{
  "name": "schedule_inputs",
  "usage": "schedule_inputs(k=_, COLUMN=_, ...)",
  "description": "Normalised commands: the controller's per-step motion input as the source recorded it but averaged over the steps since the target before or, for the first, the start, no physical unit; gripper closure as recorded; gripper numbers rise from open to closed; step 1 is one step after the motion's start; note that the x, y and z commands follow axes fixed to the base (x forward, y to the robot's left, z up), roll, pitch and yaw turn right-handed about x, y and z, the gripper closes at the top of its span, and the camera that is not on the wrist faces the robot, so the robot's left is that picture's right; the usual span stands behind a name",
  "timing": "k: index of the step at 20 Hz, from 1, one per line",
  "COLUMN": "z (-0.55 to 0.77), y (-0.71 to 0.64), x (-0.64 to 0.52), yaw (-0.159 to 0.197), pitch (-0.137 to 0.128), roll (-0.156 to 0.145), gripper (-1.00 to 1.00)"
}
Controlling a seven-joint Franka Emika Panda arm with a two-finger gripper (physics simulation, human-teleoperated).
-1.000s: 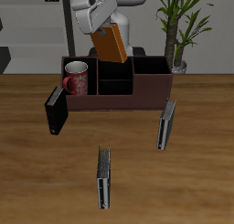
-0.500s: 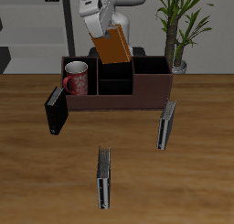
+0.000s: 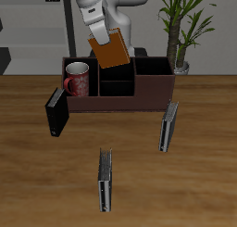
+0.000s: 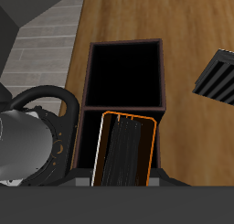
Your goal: Place the red mug into the back desk caddy's left compartment and place the orange book into the back desk caddy's front compartment
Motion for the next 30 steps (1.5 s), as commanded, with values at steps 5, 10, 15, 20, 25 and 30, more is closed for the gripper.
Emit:
schedule_inputs(k=5, z=-0.06, y=-0.25, x=0.08, yaw=0.146, pitch=0.023, roll=-0.036, gripper=1.0)
schedule_inputs(k=10, z=0.12, y=-0.3, x=0.1, yaw=0.096, pitch=-0.043, roll=-0.062, gripper=1.0)
schedule_inputs(k=15, z=0.2, y=-0.26, x=0.13, yaw=0.035, pitch=-0.111, roll=-0.106, gripper=1.0)
schedule_inputs(k=20, z=0.17, y=-0.15, x=0.09, yaw=-0.045, pitch=-0.092, roll=-0.108, gripper=1.0)
schedule_inputs(k=25, z=0.06, y=-0.15, x=0.1, yaw=-0.039, pitch=-0.005, roll=-0.082, gripper=1.0)
schedule_inputs(k=30, z=-0.03, y=0.03, x=0.07, yaw=-0.018, pitch=-0.004, roll=0.022, gripper=1.0)
